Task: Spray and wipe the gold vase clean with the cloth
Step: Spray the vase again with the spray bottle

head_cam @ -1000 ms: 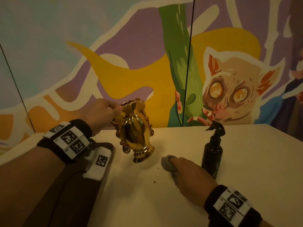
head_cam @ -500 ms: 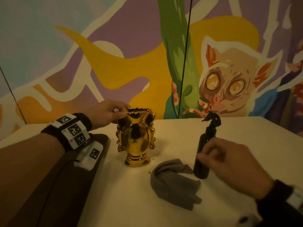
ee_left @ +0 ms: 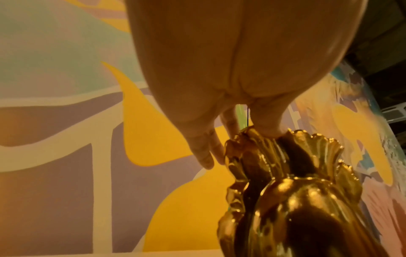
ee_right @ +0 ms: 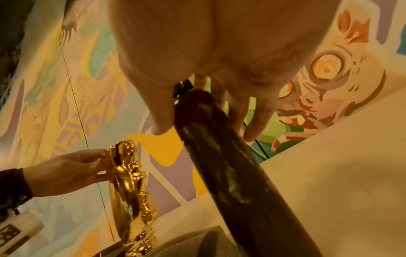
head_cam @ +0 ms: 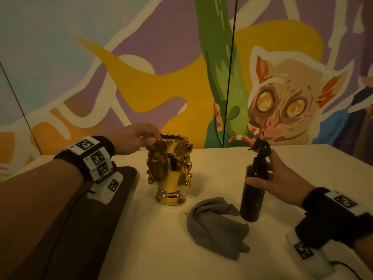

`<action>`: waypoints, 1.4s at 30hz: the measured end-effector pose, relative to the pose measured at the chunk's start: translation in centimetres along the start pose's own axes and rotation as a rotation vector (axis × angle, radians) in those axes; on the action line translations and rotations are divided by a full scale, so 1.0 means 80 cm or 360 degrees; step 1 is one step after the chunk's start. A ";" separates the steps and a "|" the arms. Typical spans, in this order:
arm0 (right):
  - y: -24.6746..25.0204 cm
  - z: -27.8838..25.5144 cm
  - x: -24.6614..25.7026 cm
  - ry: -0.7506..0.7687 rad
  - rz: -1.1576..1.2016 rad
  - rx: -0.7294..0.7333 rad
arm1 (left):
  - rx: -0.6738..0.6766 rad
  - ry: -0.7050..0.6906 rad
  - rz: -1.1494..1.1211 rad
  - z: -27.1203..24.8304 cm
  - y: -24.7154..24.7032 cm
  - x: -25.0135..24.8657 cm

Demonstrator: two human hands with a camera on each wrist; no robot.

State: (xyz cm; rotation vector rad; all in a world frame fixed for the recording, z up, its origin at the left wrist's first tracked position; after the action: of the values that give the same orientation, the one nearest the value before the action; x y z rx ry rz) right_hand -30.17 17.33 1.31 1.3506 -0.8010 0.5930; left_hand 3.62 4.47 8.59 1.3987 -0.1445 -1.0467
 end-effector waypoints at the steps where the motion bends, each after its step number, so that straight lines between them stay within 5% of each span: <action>1: -0.003 0.002 0.002 0.0027 0.0003 0.0005 | 0.0003 0.0001 0.0069 -0.002 0.000 0.001; 10: -0.020 0.014 0.009 0.0158 -0.0016 -0.0132 | -0.0194 0.0072 0.0342 -0.010 -0.004 -0.001; 15: -0.026 0.013 0.013 0.0163 -0.0039 -0.0148 | -0.0233 0.0208 0.0020 -0.011 -0.015 -0.017; 19: -0.027 0.010 0.016 0.0192 -0.0036 -0.0187 | -0.0203 0.0193 0.0124 -0.012 -0.018 -0.026; 24: -0.030 0.009 0.015 0.0238 0.0057 -0.0254 | -0.0490 0.0211 0.0353 -0.012 -0.020 -0.043; 27: -0.038 0.014 0.011 0.0268 0.0132 -0.0274 | -0.0278 0.0439 0.0403 -0.004 -0.044 -0.059; 31: -0.046 0.013 0.017 0.0333 0.0153 -0.0292 | -0.0112 0.0663 0.0006 0.006 -0.055 -0.065; 38: -0.041 -0.022 0.064 0.0592 0.0346 -0.0198 | -0.0336 0.0334 0.0118 -0.002 -0.037 -0.046; 42: -0.054 -0.040 0.086 0.0584 0.0475 0.0009 | -0.0534 0.0418 -0.0221 -0.013 -0.026 -0.012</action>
State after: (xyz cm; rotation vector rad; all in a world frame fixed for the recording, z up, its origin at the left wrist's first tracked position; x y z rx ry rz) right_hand -22.15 19.37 3.97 1.0890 -0.7013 1.0445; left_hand 2.68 6.20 7.08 1.2363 0.3116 -0.9395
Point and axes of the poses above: each hand's wrist, its own z-axis towards the middle knuckle, its own y-axis out of the back of the hand, x = y × z, the point moved 3 cm from there along z, towards the middle knuckle, and after that the axes turned 7 degrees about -y, right-handed, at the moved point
